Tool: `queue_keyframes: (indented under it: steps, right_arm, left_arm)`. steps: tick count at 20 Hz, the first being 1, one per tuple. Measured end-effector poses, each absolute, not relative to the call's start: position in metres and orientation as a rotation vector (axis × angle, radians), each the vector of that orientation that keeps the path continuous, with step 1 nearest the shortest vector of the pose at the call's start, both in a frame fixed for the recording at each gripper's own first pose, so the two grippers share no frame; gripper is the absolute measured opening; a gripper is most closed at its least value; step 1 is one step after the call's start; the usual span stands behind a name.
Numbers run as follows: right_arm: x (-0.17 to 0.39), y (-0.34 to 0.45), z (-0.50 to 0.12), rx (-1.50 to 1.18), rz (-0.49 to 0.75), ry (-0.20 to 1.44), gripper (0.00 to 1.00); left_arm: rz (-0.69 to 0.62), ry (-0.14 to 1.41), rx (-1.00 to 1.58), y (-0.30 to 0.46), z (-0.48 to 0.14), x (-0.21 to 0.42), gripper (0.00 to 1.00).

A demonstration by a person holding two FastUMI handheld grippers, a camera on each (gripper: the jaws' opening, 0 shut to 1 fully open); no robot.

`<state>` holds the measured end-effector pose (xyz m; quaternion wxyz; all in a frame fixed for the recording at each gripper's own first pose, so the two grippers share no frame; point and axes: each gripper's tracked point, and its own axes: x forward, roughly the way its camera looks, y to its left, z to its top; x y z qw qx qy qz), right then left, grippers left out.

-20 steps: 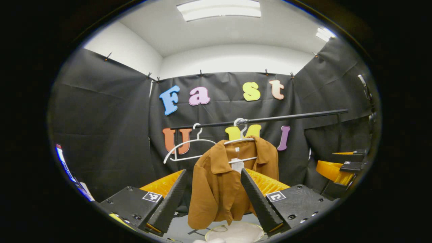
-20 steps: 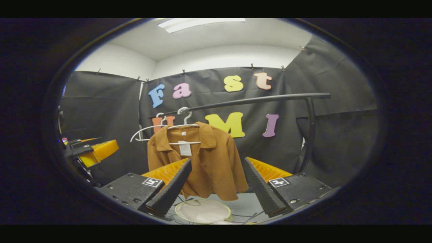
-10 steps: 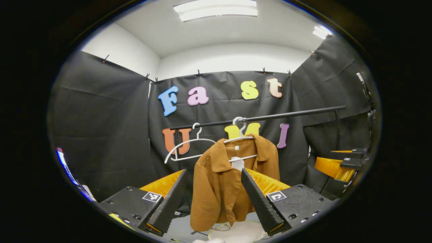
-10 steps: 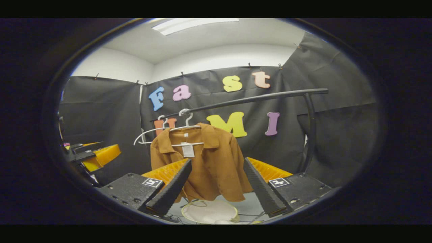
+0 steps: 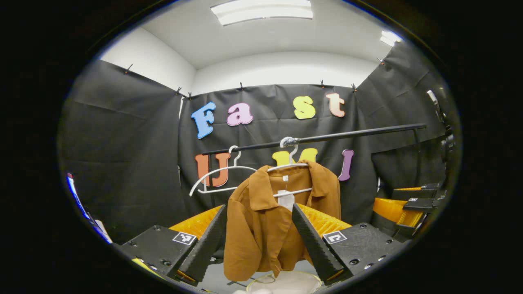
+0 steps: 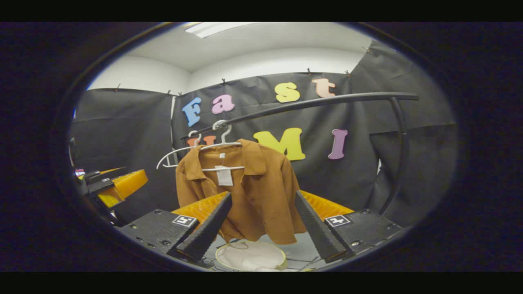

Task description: Grasp the clothes on the hanger with both hands and then place them into the laundry hamper below.

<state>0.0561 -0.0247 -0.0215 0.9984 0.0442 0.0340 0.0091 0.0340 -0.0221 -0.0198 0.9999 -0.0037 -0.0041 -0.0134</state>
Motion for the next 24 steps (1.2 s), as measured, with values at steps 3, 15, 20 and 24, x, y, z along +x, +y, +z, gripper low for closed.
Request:
queue_keyframes:
  steps: [3,15,20,24]
  right_arm:
    - [0.096,-0.028,-0.024,0.063,0.061,0.065,1.00]
    - [0.257,0.001,-0.041,0.073,0.220,0.138,0.97]
    - [0.295,0.002,-0.051,0.046,0.203,0.149,0.97]
    - [0.313,0.000,-0.059,0.034,0.215,0.159,0.79]
  left_arm:
    - [-0.038,-0.011,-0.054,-0.037,-0.028,0.064,1.00]
    - [0.057,0.052,-0.120,-0.042,-0.086,0.200,1.00]
    - [0.143,0.074,-0.113,-0.023,-0.104,0.224,1.00]
    - [0.161,0.090,-0.117,-0.016,-0.114,0.233,0.97]
